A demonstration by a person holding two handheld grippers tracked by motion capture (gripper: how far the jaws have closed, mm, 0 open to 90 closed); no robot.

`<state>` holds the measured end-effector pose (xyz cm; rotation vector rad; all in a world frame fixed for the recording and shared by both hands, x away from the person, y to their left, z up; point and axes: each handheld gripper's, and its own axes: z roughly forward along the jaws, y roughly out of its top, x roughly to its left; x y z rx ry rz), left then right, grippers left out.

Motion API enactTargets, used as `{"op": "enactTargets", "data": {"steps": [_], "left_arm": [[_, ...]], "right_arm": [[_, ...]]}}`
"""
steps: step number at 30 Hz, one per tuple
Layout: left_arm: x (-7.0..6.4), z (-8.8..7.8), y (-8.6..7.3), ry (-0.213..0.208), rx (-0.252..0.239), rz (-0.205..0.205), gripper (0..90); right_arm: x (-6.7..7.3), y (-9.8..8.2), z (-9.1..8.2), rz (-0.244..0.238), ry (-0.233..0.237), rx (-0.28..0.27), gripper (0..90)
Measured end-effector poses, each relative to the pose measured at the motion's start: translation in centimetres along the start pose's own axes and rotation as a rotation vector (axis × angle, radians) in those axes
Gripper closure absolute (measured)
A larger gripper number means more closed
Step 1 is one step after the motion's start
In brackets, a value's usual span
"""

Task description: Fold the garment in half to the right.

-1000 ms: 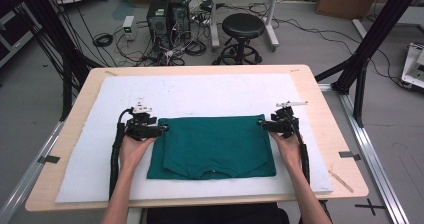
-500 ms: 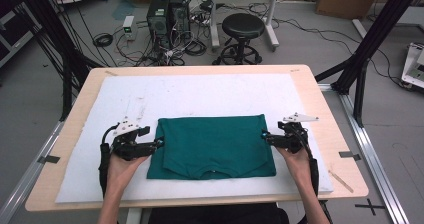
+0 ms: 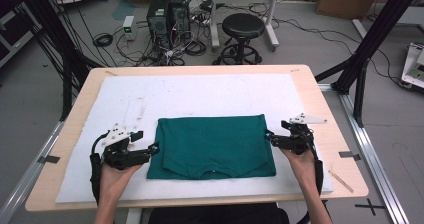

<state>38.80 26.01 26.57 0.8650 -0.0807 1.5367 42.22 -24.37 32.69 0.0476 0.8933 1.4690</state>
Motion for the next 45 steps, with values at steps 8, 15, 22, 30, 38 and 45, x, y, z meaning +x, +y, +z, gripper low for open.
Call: {"op": "enactTargets", "data": {"steps": [8, 15, 22, 30, 38, 45], "left_arm": [[-0.5, 0.6, -0.3, -0.003, 0.020, 0.008, 26.1], [-1.5, 1.2, -0.3, -0.001, 0.037, 0.031, 26.1], [-2.7, 2.2, -0.8, 0.049, 0.061, 0.044, 26.1], [-3.7, 3.6, -1.7, 0.106, 0.141, 0.041, 26.1], [-3.8, 3.6, -3.6, 0.163, 0.230, 0.022, 26.1], [-3.9, 3.3, -4.8, 0.192, 0.228, -0.047, 26.2]], "right_arm": [[0.2, -0.1, 0.2, -0.003, 0.016, 0.010, 22.1], [0.8, 0.2, 0.0, -0.022, 0.025, 0.002, 22.1], [1.3, 0.2, 0.1, -0.031, 0.032, 0.007, 22.1], [2.1, 0.4, 0.4, -0.052, 0.043, 0.013, 22.1], [2.4, 0.5, 0.6, -0.059, 0.056, 0.019, 22.1], [4.1, 1.0, 0.3, -0.085, 0.101, 0.008, 22.1]]}}
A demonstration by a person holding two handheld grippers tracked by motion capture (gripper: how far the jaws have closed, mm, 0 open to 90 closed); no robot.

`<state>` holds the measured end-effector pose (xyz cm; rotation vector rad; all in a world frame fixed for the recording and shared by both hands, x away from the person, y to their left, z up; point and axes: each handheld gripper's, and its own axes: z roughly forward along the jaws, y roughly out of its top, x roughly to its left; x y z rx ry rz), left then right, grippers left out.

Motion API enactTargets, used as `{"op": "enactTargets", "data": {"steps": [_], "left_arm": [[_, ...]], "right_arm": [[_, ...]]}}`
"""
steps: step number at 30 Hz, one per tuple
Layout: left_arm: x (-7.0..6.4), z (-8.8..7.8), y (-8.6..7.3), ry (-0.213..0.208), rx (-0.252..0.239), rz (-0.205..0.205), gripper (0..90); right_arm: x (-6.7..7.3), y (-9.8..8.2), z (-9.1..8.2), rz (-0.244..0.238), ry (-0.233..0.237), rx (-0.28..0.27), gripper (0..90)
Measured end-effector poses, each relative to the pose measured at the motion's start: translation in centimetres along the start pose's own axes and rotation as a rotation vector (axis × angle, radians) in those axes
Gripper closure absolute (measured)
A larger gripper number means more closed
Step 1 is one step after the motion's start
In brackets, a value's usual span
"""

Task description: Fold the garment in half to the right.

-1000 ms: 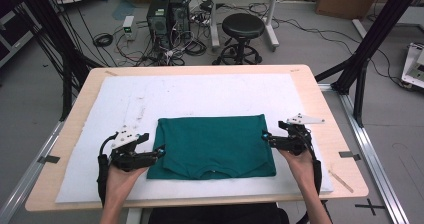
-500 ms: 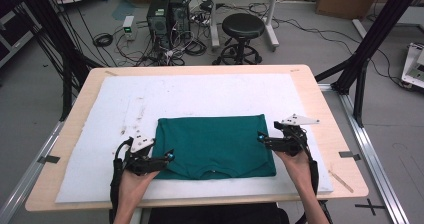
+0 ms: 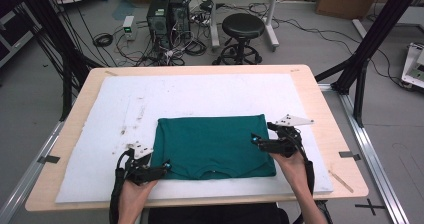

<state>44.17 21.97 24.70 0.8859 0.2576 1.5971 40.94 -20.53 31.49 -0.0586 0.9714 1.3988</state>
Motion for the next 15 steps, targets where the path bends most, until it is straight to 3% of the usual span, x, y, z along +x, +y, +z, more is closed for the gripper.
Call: {"op": "enactTargets", "data": {"steps": [5, 10, 15], "left_arm": [[-0.4, -0.2, -0.3, 0.013, -0.010, -0.007, 27.9], [-0.3, -0.3, -0.4, -0.016, -0.022, -0.004, 31.1], [-0.2, -0.4, -0.6, -0.053, -0.033, 0.020, 40.7]], "right_arm": [[0.8, 0.1, 0.1, -0.019, 0.010, 0.006, 22.1], [1.4, 0.2, 0.5, -0.026, 0.035, 0.017, 22.1], [2.0, 0.5, 1.2, -0.036, 0.059, 0.032, 22.1]]}}
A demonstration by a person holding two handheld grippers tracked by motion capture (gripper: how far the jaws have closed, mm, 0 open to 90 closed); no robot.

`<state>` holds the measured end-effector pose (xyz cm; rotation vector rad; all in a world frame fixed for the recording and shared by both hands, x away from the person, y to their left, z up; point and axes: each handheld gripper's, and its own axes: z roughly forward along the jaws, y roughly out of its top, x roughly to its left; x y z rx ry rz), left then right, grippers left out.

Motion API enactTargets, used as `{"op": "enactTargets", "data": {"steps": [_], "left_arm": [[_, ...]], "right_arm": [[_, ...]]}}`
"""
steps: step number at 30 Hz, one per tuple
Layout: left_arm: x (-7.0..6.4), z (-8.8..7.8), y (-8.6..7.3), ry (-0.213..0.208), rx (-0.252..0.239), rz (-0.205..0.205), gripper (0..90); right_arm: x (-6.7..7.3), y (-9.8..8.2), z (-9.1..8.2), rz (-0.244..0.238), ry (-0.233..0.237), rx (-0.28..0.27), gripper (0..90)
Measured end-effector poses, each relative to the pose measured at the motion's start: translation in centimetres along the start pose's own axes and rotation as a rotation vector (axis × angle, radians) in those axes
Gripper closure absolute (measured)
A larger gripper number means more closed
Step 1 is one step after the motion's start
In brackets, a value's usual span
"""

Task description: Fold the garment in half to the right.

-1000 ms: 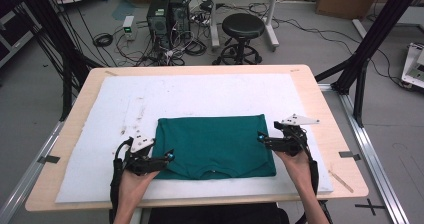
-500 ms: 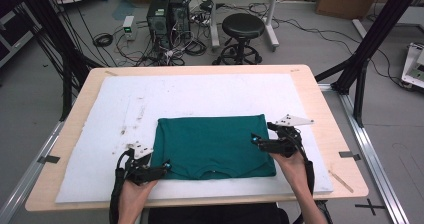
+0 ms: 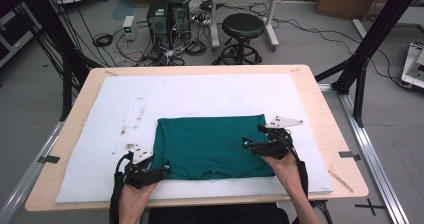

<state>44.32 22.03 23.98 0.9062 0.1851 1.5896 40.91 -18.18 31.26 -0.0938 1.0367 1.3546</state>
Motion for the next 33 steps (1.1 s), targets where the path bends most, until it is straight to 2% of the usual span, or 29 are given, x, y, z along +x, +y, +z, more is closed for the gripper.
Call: {"op": "enactTargets", "data": {"steps": [4, 7, 18, 27, 30, 33], "left_arm": [[-0.1, -0.1, -0.2, -0.041, -0.017, 0.019, 52.6], [0.0, -0.1, -0.3, -0.065, -0.022, 0.025, 59.7], [0.0, -0.1, -0.3, -0.124, -0.025, 0.055, 77.5], [0.0, -0.1, -0.3, -0.134, -0.024, 0.065, 81.1], [-0.1, -0.1, -0.3, -0.132, -0.024, 0.072, 81.4], [0.0, -0.1, -0.3, -0.132, -0.022, 0.078, 81.4]], "right_arm": [[0.7, 0.5, 0.7, -0.007, 0.049, 0.010, 24.4], [1.5, 1.1, 1.5, -0.016, 0.062, 0.018, 24.4], [4.2, 4.2, 4.9, -0.075, 0.117, 0.049, 24.8], [5.9, 6.7, 8.5, -0.120, 0.172, 0.097, 27.6], [6.5, 7.3, 9.8, -0.135, 0.203, 0.108, 32.0], [7.1, 7.9, 11.2, -0.171, 0.214, 0.119, 32.4]]}}
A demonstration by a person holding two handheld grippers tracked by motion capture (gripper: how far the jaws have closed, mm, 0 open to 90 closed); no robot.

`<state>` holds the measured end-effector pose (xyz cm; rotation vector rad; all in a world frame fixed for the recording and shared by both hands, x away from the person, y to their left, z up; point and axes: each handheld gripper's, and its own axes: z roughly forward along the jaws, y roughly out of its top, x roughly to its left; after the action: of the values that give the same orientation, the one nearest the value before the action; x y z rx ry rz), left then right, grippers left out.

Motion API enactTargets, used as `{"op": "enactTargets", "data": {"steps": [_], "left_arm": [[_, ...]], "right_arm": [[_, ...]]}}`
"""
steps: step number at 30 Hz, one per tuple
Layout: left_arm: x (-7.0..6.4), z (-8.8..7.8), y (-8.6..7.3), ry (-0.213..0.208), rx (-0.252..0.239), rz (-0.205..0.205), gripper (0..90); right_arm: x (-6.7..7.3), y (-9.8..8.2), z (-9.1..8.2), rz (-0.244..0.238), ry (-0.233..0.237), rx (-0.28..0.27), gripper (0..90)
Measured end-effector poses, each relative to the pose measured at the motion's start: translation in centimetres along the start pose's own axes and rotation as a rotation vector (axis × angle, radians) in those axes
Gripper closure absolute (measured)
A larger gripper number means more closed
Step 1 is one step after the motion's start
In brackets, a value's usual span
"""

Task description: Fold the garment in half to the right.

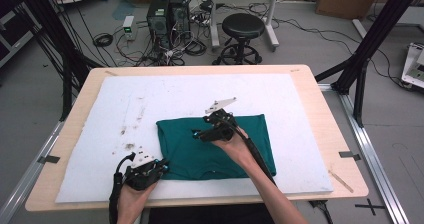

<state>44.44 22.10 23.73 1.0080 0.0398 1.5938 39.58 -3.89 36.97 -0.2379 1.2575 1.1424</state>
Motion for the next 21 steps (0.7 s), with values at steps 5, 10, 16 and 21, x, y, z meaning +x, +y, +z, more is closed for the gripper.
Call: {"op": "enactTargets", "data": {"steps": [5, 10, 16, 21], "left_arm": [[0.0, 0.0, 0.0, -0.001, 0.000, -0.001, 81.3], [0.1, 0.0, 0.0, -0.007, -0.001, -0.007, 81.1], [0.1, 0.0, 0.0, -0.006, 0.000, -0.001, 81.1], [0.1, 0.0, 0.0, -0.009, -0.002, -0.004, 81.1]], "right_arm": [[0.4, 1.9, 2.6, -0.045, 0.021, 0.032, 32.7], [0.7, 3.7, 5.3, -0.065, 0.061, 0.053, 37.0], [0.7, 5.2, 7.7, -0.072, 0.078, 0.076, 42.6], [0.5, 5.9, 9.6, -0.082, 0.102, 0.116, 43.7]]}}
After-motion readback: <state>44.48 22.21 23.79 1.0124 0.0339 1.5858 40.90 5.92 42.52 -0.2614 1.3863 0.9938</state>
